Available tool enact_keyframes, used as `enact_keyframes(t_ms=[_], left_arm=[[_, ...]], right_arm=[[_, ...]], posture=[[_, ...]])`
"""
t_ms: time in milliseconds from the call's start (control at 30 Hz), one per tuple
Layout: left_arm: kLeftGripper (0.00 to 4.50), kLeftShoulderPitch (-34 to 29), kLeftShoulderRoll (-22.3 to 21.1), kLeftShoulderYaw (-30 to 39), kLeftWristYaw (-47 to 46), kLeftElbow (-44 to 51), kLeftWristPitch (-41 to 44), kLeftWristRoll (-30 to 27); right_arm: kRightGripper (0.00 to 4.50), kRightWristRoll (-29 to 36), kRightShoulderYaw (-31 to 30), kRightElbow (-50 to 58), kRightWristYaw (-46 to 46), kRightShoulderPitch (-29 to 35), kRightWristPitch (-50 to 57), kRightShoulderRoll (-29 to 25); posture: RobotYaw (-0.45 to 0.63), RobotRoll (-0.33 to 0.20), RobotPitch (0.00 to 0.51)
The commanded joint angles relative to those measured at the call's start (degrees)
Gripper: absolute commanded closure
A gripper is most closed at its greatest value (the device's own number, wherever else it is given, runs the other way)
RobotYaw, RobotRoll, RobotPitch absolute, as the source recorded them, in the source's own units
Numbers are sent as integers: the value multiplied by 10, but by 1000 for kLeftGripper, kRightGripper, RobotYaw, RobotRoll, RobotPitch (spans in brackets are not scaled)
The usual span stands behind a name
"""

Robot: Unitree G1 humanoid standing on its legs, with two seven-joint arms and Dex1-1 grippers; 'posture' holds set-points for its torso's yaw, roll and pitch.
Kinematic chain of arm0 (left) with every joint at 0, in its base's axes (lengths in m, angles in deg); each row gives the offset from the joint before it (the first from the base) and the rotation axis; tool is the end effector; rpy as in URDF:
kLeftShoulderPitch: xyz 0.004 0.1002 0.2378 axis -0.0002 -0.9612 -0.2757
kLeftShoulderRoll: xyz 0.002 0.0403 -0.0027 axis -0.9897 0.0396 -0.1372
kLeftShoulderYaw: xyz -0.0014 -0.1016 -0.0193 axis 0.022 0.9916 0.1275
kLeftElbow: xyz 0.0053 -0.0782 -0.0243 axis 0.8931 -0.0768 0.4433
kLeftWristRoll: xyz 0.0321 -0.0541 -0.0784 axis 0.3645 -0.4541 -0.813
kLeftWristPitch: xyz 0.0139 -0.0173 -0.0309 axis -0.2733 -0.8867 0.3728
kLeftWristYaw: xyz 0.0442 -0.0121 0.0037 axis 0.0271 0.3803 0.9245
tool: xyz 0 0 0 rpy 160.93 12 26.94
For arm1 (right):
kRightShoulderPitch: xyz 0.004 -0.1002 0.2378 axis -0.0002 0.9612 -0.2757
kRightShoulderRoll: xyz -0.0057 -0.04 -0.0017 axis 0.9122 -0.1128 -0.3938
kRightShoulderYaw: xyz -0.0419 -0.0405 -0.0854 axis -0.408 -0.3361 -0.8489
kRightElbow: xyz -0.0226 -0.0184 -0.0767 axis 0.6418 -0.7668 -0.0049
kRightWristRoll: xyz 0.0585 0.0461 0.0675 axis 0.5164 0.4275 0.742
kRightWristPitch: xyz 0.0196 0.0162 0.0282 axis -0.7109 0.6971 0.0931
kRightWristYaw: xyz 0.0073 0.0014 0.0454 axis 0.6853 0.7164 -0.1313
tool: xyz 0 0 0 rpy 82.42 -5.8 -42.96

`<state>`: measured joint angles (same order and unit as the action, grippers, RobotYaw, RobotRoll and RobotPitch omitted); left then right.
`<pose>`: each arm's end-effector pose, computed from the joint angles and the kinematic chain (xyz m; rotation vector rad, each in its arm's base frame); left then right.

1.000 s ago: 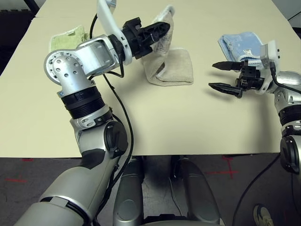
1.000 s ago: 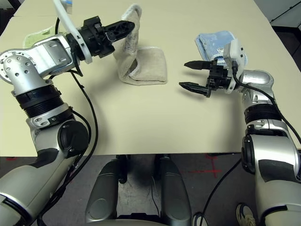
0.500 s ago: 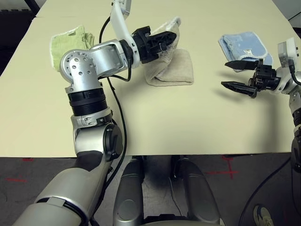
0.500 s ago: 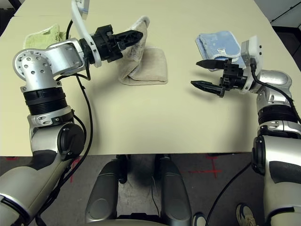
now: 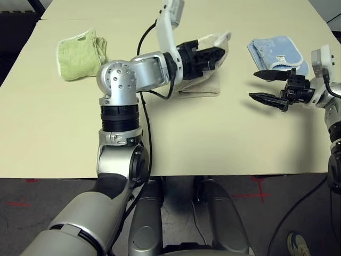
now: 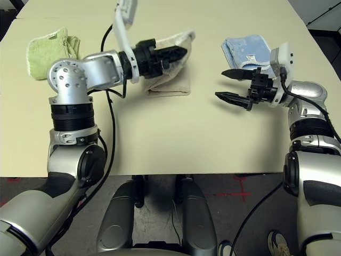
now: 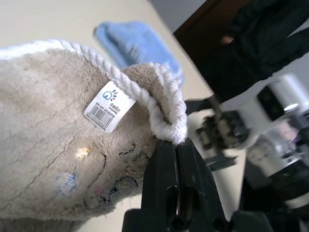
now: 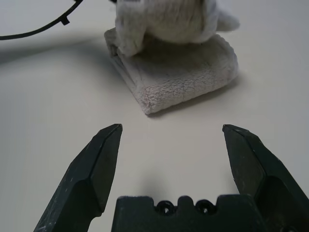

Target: Fold the towel and set it aside.

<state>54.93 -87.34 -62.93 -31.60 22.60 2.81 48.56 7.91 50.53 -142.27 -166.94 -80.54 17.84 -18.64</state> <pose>0.3121 0.0851 0.2602 -0.3330 0.3070 -0.9482 0.3247 -0.3182 0.2038 -0.3568 -0.1277 1.1067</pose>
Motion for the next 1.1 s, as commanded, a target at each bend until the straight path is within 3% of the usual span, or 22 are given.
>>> enact_keyframes(t_ms=[33,133,233,433,567,633,767,933,1067,1100], left_arm=[[4474,-10,-5,-42,17,-19,-41,43],[4474,-12,-5,-60,23,-34,-64,68],[3823,-12,0,-77,29,-45,-90,91],[1661,-6,20,-68,51,-37,-77,77],[70,8,10,-53,71,-25,-47,57],[23,18,-5,-42,86,-15,-24,41],[23,14,-85,-61,168,26,-30,32],[23,-50,-198,-110,312,51,-192,91],[23,-100,-252,-118,381,32,-303,132],[1,-107,-257,-114,387,29,-308,132]], right_arm=[[0,-7,5,-17,-4,4,-14,-3],[0,-8,6,-21,-6,4,-19,-3],[0,-9,7,-23,-9,8,-25,-4],[0,-10,8,-30,-10,11,-35,-7],[0,-13,6,-34,-9,6,-38,-6],[0,-15,5,-36,-9,2,-38,-4],[0,-17,5,-40,-1,-10,-36,5],[0,-14,8,-36,33,-32,-10,25],[0,-5,9,-20,28,-37,7,44],[178,-6,8,-17,24,-37,8,46]], posture=[[53,0,266],[53,0,265],[51,0,263],[46,0,257],[47,0,255],[53,0,254],[55,0,254],[57,0,255],[60,0,255],[62,0,254]])
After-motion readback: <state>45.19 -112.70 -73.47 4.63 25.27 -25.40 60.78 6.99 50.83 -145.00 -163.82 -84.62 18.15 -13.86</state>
